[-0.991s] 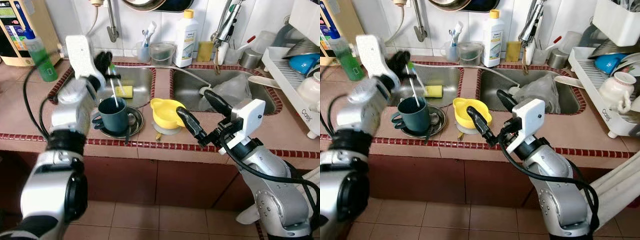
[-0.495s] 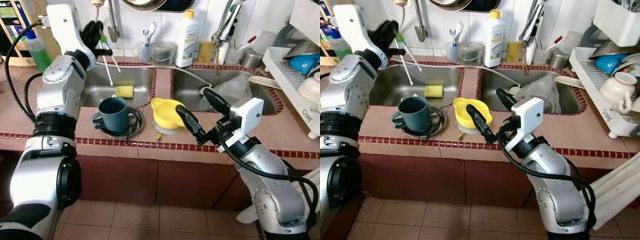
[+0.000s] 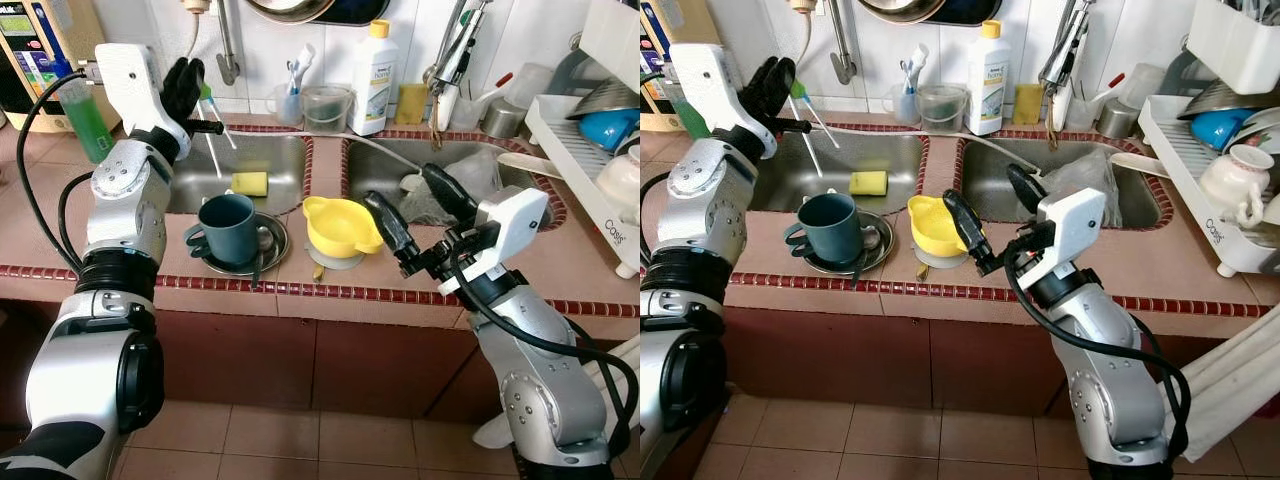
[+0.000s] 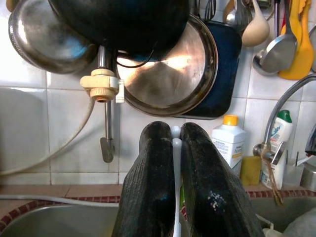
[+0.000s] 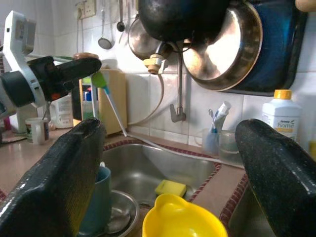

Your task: Kitchen organization

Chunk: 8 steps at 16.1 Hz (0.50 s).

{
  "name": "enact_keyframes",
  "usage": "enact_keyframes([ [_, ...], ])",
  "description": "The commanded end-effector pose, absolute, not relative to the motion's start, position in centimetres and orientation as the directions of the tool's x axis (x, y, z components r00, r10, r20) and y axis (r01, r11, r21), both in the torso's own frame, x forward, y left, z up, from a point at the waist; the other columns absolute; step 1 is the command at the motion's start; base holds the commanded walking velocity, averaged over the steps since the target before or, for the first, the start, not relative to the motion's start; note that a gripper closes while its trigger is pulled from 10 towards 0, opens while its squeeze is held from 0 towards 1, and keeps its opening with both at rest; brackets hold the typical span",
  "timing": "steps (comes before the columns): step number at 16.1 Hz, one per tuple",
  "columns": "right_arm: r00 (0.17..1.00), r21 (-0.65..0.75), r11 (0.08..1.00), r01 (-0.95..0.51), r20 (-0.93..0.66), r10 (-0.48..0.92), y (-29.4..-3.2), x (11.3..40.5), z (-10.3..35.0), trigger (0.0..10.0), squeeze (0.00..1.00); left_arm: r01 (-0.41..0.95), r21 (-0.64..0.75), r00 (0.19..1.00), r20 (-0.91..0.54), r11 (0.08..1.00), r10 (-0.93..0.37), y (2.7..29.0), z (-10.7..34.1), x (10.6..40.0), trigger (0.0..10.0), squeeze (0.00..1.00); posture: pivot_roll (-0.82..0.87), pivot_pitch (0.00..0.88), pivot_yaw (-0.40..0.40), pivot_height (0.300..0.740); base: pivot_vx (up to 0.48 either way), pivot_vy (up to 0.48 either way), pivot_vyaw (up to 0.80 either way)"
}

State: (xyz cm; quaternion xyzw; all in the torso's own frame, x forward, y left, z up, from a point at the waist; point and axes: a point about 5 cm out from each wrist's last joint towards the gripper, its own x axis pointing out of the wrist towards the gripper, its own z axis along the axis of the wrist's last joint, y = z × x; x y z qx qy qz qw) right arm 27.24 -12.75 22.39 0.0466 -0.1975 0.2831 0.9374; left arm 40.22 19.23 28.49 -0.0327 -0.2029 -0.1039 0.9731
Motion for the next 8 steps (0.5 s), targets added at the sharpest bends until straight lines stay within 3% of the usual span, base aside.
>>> enact_keyframes([
  [1, 0.750, -0.037, 0.840, -0.541, 0.431, 0.502, -13.11, 27.14, 23.34, 10.0, 0.00, 0.218, -0.019, 0.891, 0.412, 0.976, -0.191, 19.58, 28.70, 40.19, 10.0, 0.00, -0.07, 0.019, 0.037, 0.740, 0.000, 0.000, 0.00],
  [8, 0.750, -0.044, 0.840, -0.541, 0.425, 0.506, -13.31, 27.14, 23.40, 10.0, 0.00, 0.223, -0.030, 0.891, 0.412, 0.974, -0.191, 19.73, 28.29, 40.20, 10.0, 0.00, -0.06, 0.029, 0.031, 0.740, 0.368, 0.000, 0.00],
])
